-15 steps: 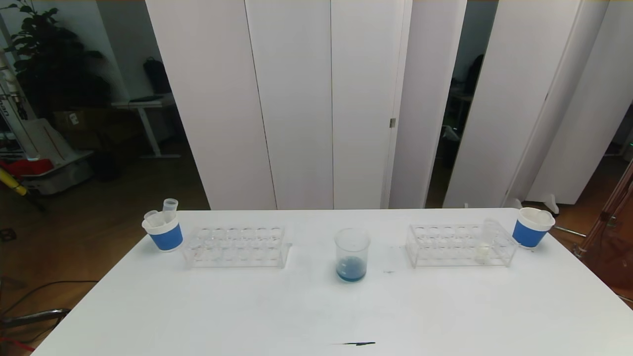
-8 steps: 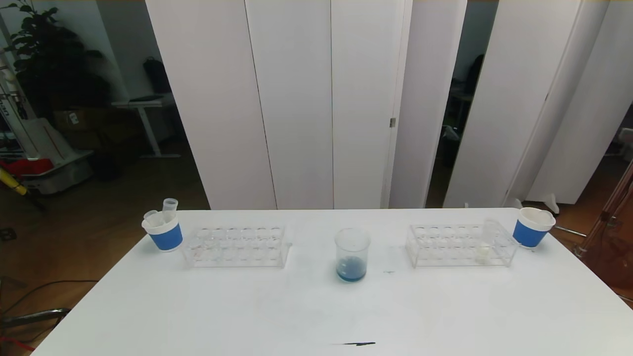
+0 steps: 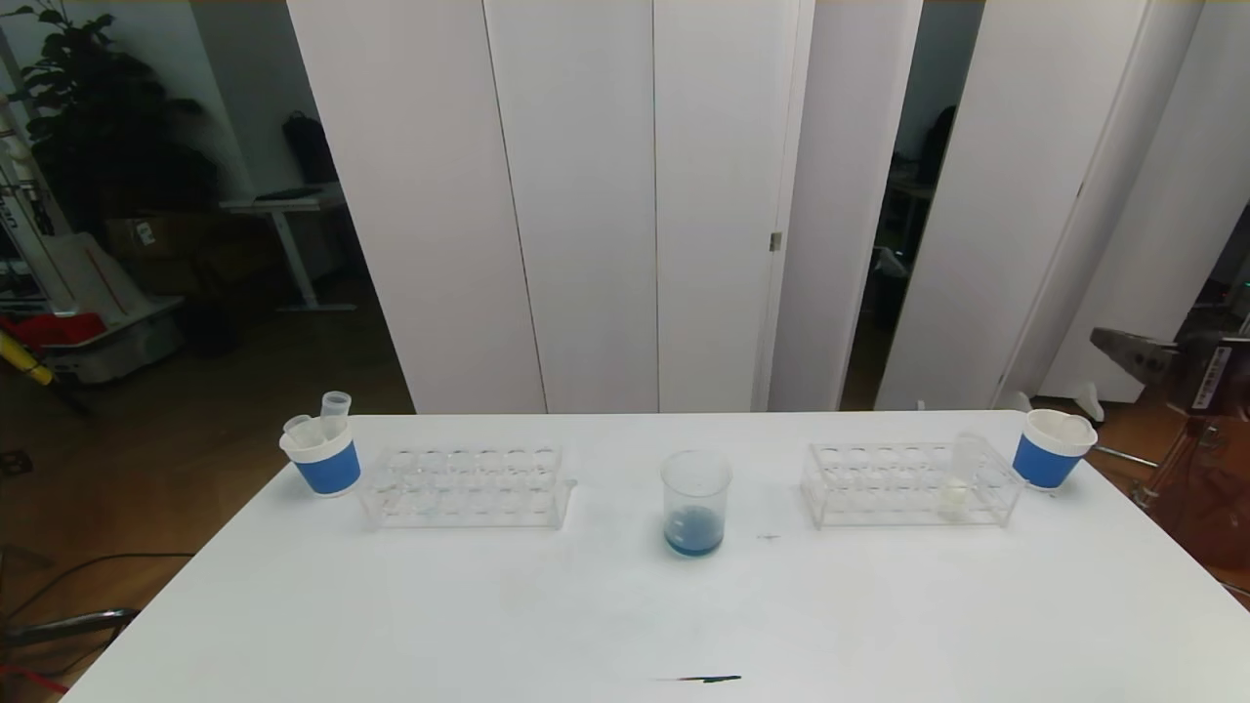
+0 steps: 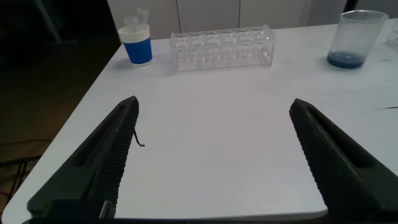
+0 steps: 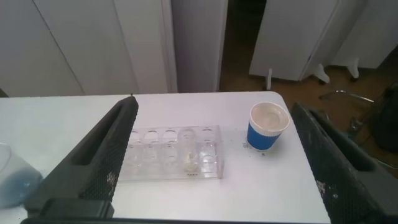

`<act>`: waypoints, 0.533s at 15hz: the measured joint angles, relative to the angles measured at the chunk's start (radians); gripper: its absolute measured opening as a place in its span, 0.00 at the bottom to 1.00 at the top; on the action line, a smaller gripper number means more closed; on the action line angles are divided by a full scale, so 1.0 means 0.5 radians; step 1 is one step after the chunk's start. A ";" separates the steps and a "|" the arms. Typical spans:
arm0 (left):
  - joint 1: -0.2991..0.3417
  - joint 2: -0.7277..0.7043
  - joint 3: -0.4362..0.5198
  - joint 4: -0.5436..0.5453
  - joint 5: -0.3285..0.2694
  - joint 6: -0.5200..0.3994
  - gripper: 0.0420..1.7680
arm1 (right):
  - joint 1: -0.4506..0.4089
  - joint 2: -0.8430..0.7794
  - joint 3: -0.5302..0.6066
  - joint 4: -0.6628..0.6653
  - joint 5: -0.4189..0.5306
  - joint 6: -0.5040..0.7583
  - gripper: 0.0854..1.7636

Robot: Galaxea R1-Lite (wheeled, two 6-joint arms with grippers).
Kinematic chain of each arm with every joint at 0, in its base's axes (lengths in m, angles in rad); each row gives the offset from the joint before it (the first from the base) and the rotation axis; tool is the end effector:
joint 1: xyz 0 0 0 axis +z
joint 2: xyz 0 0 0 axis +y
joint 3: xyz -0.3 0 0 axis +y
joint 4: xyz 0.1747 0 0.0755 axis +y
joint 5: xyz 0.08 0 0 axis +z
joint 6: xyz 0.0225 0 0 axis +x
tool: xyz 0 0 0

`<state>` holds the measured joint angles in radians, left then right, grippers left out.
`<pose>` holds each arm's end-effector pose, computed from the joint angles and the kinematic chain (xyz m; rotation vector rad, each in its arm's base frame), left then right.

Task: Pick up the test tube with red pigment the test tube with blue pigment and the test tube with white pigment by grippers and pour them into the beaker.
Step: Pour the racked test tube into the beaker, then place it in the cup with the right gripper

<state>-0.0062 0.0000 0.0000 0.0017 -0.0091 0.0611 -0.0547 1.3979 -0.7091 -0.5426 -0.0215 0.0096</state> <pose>-0.0228 -0.0001 0.0753 0.0611 0.0012 -0.0153 0.2323 -0.0132 0.2278 0.0120 0.1458 -0.0768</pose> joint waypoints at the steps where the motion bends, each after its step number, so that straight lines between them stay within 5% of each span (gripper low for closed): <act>1: 0.000 0.000 0.000 0.000 0.000 0.000 0.98 | 0.003 0.036 0.090 -0.160 -0.009 -0.041 0.99; 8: 0.001 0.000 0.000 0.000 0.000 0.000 0.98 | 0.044 0.383 0.715 -0.970 -0.130 -0.106 0.99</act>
<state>-0.0057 0.0000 0.0000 0.0017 -0.0091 0.0611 -0.0326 1.5894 -0.3517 -1.0274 -0.0864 -0.0432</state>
